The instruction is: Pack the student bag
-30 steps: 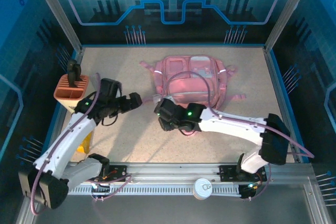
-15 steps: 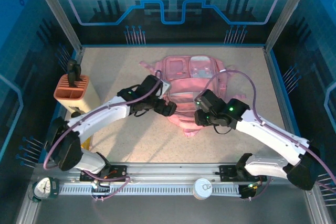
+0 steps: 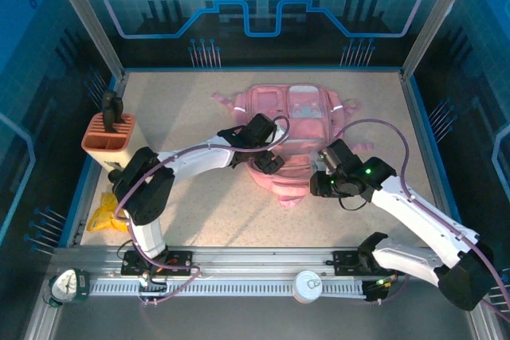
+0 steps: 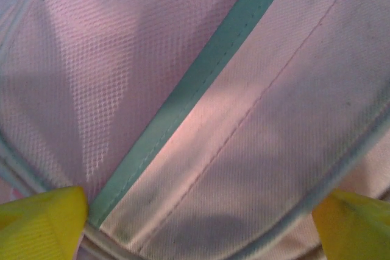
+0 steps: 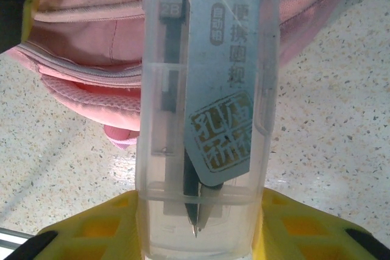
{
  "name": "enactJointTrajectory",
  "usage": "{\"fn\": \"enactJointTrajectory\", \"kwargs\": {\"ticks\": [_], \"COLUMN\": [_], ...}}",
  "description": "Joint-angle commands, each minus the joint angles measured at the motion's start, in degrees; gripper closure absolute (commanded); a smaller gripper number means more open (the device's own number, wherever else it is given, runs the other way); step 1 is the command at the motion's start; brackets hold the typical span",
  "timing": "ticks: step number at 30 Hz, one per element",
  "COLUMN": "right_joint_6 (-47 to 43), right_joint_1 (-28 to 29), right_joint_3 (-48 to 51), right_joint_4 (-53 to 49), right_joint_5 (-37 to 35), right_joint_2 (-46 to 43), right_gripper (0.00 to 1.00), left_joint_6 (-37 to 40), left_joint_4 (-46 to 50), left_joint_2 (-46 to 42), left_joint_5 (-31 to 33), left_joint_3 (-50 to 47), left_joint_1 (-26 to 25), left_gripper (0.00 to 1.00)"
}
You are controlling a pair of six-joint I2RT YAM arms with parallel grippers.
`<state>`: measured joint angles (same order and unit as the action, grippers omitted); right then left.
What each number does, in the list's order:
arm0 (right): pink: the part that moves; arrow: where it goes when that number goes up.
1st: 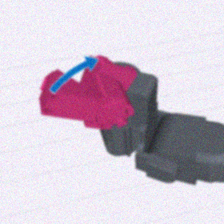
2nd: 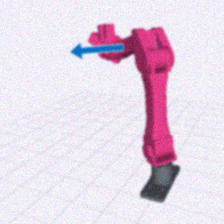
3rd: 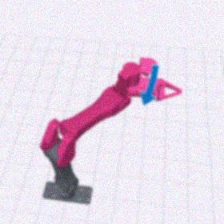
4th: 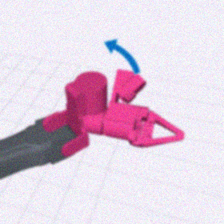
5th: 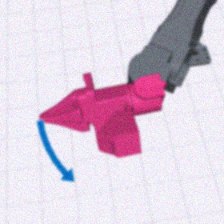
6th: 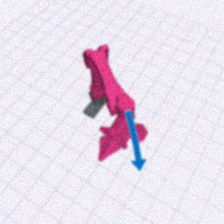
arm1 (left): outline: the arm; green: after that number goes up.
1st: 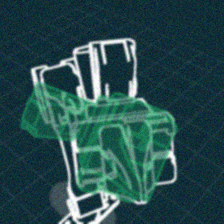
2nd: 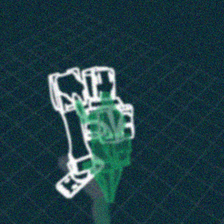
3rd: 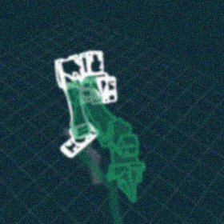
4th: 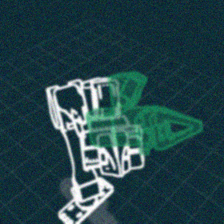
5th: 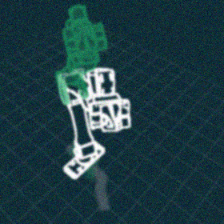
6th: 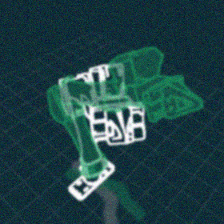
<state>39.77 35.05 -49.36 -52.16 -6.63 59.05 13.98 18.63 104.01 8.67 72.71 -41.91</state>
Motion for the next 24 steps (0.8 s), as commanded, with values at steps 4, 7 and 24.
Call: {"fn": "enactJointTrajectory", "kwargs": {"ticks": [4,7,24], "right_joint_6": [-0.7,-1.1,-1.6], "right_joint_1": [-1.4,-1.7,-3.2], "right_joint_3": [0.6,0.7,1.0], "right_joint_4": [1.4,1.4,2.9], "right_joint_5": [2.2,2.5,4.8], "right_joint_2": [0.2,0.5,1.8], "right_gripper": [0.59,0.59,0.60], "left_joint_6": [5.0,5.5,-0.1], "left_joint_4": [0.6,2.4,4.9], "left_joint_2": [3.6,4.0,3.2], "left_joint_5": [2.6,2.3,-6.5], "left_joint_3": [6.9,8.8,12.4], "left_joint_1": [-0.5,-0.4,3.1], "left_gripper": [0.17,0.22,0.64]}}
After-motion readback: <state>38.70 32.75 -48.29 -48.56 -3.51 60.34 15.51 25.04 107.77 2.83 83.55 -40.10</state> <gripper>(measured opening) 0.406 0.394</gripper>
